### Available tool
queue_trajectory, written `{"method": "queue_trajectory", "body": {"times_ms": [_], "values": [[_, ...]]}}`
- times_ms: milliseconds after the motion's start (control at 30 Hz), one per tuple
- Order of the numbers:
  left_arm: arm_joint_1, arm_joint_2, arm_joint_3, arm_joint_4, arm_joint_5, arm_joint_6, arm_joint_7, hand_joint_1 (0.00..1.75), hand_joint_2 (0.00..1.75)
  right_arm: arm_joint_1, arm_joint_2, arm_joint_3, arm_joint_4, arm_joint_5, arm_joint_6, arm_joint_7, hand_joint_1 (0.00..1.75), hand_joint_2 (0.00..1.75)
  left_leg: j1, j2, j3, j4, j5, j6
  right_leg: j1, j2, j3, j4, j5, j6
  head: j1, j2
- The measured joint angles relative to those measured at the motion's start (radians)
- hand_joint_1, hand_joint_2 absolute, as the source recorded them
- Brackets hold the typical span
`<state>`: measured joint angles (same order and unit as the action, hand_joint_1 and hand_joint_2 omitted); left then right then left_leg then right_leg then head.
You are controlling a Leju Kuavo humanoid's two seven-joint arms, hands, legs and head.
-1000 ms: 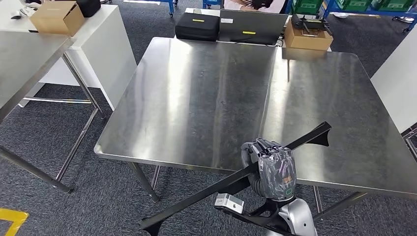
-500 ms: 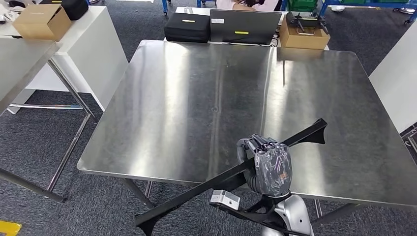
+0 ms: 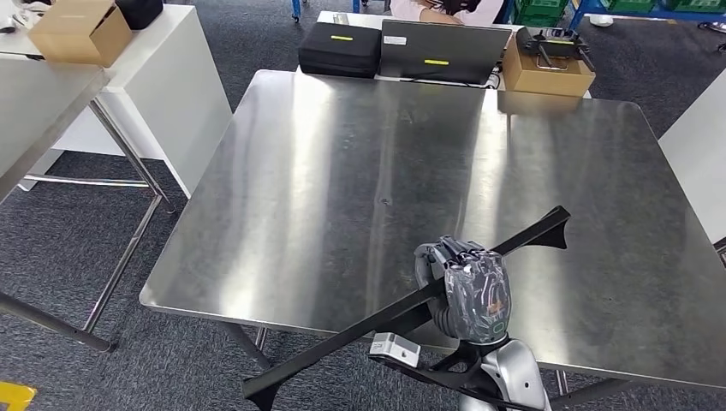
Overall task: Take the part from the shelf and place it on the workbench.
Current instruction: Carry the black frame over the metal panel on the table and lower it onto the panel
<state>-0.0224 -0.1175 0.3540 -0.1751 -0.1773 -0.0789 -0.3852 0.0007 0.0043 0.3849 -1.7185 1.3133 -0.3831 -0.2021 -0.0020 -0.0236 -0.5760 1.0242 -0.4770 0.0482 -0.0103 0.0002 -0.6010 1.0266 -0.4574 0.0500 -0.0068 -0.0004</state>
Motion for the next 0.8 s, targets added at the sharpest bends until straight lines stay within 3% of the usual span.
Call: {"method": "queue_trajectory", "body": {"times_ms": [100,167,200,267,300,333,367,400,433,500,633,800], "values": [[0.0,0.002,0.0,0.0,-0.003,-0.007,-0.007,0.0,1.75,0.001,-0.005,-0.001,0.0,0.0,-0.004,0.002,1.75,1.75,0.001,0.0,0.002,0.0,-0.011,-0.016,0.001,0.001,0.011,-0.016,0.004,-0.028,-0.001,0.0],[0.0,0.004,-0.001,-0.001,-0.004,-0.012,-0.011,0.0,1.75,0.001,-0.006,-0.002,0.0,0.0,-0.007,0.002,1.75,1.75,0.006,0.007,-0.009,0.033,-0.031,-0.028,-0.004,0.001,0.02,-0.021,0.001,-0.043,-0.003,0.0],[0.0,0.005,-0.001,-0.001,-0.004,-0.013,-0.012,0.0,1.75,0.001,-0.006,-0.002,0.0,0.0,-0.009,0.002,1.75,1.75,0.008,0.011,-0.03,0.077,-0.053,-0.034,-0.007,0.001,0.026,-0.022,-0.001,-0.05,-0.004,0.0],[0.0,0.005,-0.001,-0.001,-0.006,-0.014,-0.013,0.0,1.75,0.002,-0.008,-0.002,0.0,-0.001,-0.011,0.002,1.75,1.75,0.012,0.017,-0.101,0.204,-0.108,-0.044,-0.005,-0.001,0.034,-0.022,-0.008,-0.06,-0.006,0.0],[0.001,0.005,-0.001,-0.001,-0.008,-0.014,-0.013,0.0,1.75,0.003,-0.01,-0.002,0.0,-0.002,-0.011,0.003,1.75,1.75,0.013,0.019,-0.135,0.256,-0.121,-0.047,-0.004,-0.001,0.037,-0.022,-0.011,-0.062,-0.006,0.0],[0.002,0.005,-0.001,-0.001,-0.009,-0.014,-0.013,0.0,1.75,0.004,-0.011,-0.002,0.0,-0.002,-0.011,0.003,1.75,1.75,0.014,0.02,-0.157,0.28,-0.117,-0.048,-0.004,0.0,0.041,-0.022,-0.015,-0.062,-0.006,0.0],[0.002,0.006,-0.001,-0.001,-0.01,-0.014,-0.013,0.0,1.75,0.006,-0.013,-0.002,0.0,-0.003,-0.011,0.004,1.75,1.75,0.014,0.02,-0.158,0.263,-0.091,-0.047,-0.003,0.0,0.046,-0.022,-0.018,-0.062,-0.006,0.0],[0.002,0.007,-0.001,-0.001,-0.011,-0.014,-0.012,0.0,1.75,0.007,-0.014,-0.002,0.0,-0.004,-0.012,0.005,1.75,1.75,0.014,0.021,-0.14,0.211,-0.051,-0.043,-0.003,0.001,0.053,-0.022,-0.023,-0.06,-0.006,0.0],[0.002,0.008,-0.001,-0.001,-0.011,-0.013,-0.011,0.0,1.75,0.008,-0.014,-0.002,0.0,-0.004,-0.013,0.006,1.75,1.75,0.014,0.021,-0.109,0.138,-0.009,-0.037,-0.003,0.002,0.06,-0.022,-0.028,-0.057,-0.006,0.0],[0.001,0.011,-0.001,-0.001,-0.012,-0.01,-0.004,0.0,1.75,0.008,-0.016,-0.002,0.0,-0.005,-0.015,0.008,1.75,1.75,0.008,0.021,-0.059,0.031,0.038,-0.027,0.003,0.002,0.069,-0.021,-0.038,-0.049,-0.006,0.0],[0.0,0.008,-0.001,0.0,-0.014,0.008,0.022,0.0,1.75,0.01,-0.02,-0.002,0.0,-0.005,-0.018,0.018,1.75,1.75,-0.002,0.018,-0.049,0.005,0.041,-0.029,0.011,0.0,0.068,-0.023,-0.048,-0.044,-0.005,0.0],[0.0,0.009,-0.001,0.0,-0.016,0.021,0.037,0.0,1.75,0.008,-0.024,-0.002,0.001,-0.009,-0.017,0.03,1.75,1.75,-0.005,0.017,-0.049,0.005,0.036,-0.02,0.01,0.0,0.075,-0.033,-0.048,-0.042,-0.005,0.0]]}}
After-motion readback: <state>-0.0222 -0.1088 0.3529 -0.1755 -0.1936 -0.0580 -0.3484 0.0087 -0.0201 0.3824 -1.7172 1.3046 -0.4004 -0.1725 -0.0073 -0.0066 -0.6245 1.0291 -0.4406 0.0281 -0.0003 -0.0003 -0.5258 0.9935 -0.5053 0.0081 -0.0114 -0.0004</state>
